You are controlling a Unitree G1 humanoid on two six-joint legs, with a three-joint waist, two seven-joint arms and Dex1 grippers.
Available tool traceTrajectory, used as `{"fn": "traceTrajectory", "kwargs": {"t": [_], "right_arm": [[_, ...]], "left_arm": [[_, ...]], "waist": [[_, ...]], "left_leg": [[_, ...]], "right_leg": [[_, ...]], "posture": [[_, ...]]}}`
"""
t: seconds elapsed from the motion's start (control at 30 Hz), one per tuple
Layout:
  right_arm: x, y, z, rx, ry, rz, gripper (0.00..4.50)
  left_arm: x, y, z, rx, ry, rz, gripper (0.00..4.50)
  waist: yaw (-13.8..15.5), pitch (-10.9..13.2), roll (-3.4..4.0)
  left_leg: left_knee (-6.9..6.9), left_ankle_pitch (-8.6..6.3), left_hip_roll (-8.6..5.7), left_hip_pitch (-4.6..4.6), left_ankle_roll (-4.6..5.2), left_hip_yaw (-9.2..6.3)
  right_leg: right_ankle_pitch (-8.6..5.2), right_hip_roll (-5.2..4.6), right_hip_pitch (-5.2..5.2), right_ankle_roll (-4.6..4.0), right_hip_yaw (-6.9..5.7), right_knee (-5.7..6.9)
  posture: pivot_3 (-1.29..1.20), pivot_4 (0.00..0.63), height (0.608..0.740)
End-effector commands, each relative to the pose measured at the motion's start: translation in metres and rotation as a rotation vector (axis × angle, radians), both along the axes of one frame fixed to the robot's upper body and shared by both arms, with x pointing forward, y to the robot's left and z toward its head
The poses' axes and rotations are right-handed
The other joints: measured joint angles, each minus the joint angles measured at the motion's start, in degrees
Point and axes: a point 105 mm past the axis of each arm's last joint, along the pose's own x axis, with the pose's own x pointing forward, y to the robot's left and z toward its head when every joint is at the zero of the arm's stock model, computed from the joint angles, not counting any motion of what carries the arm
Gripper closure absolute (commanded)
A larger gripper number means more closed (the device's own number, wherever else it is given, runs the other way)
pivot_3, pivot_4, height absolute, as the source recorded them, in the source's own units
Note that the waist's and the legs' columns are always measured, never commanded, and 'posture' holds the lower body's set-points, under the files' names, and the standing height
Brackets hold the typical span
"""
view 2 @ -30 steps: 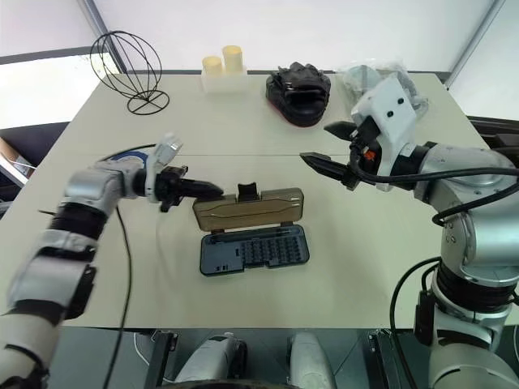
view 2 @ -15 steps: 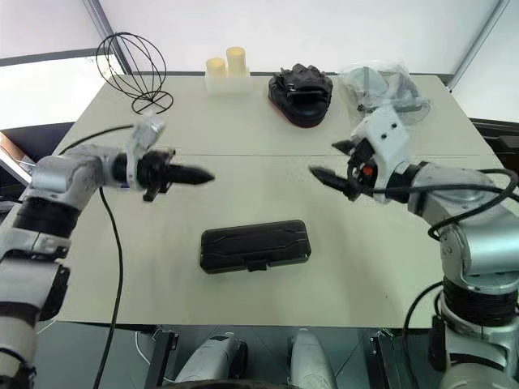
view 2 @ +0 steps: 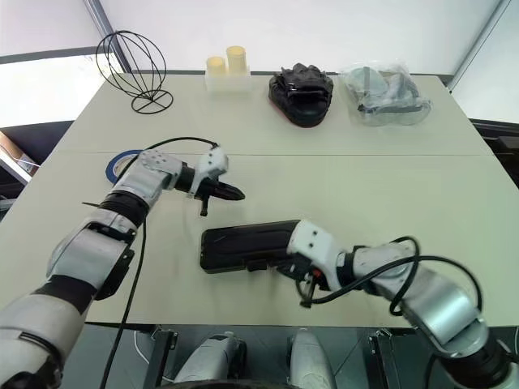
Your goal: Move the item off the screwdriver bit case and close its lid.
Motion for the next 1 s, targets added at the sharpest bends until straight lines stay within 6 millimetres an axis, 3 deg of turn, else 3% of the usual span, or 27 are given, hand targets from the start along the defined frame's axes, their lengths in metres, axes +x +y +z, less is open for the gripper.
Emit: {"fn": "traceTrajectory", "kwargs": {"t": [0.03,0.33,0.6,1.0], "right_arm": [[0.005,0.012,0.007,0.035,-0.065,0.002,4.45],[0.028,0.027,-0.006,0.036,-0.107,-0.075,4.45],[0.040,0.019,-0.019,-0.018,-0.121,-0.106,4.45],[0.057,0.014,-0.024,-0.074,-0.162,-0.185,4.45]], "left_arm": [[-0.002,-0.009,0.001,0.059,-0.035,-0.081,4.50],[-0.030,-0.025,-0.015,0.106,0.070,-0.296,4.50],[-0.058,-0.032,-0.037,0.130,0.184,-0.438,4.50],[-0.071,-0.031,-0.049,0.095,0.252,-0.433,4.50]], "waist": [[0.03,-0.01,-0.01],[-0.02,-0.04,-0.07],[-0.22,-0.18,-0.26],[-0.49,-0.75,-0.75]], "left_leg": [[0.01,0.00,0.00,0.00,0.00,-0.01],[0.04,0.00,-0.02,0.04,0.00,-0.06],[0.00,0.00,-0.01,0.20,0.00,-0.08],[-0.08,0.00,0.05,0.30,0.00,-0.14]], "right_leg": [[0.00,0.01,0.00,0.00,-0.01,0.02],[0.00,0.02,0.04,0.00,-0.07,0.09],[0.00,0.04,0.16,0.00,-0.10,0.09],[0.00,0.09,0.19,0.00,-0.10,0.10]], "posture": [[0.00,0.150,0.740],[0.00,0.150,0.740],[0.00,0.150,0.740],[0.00,0.150,0.740]]}}
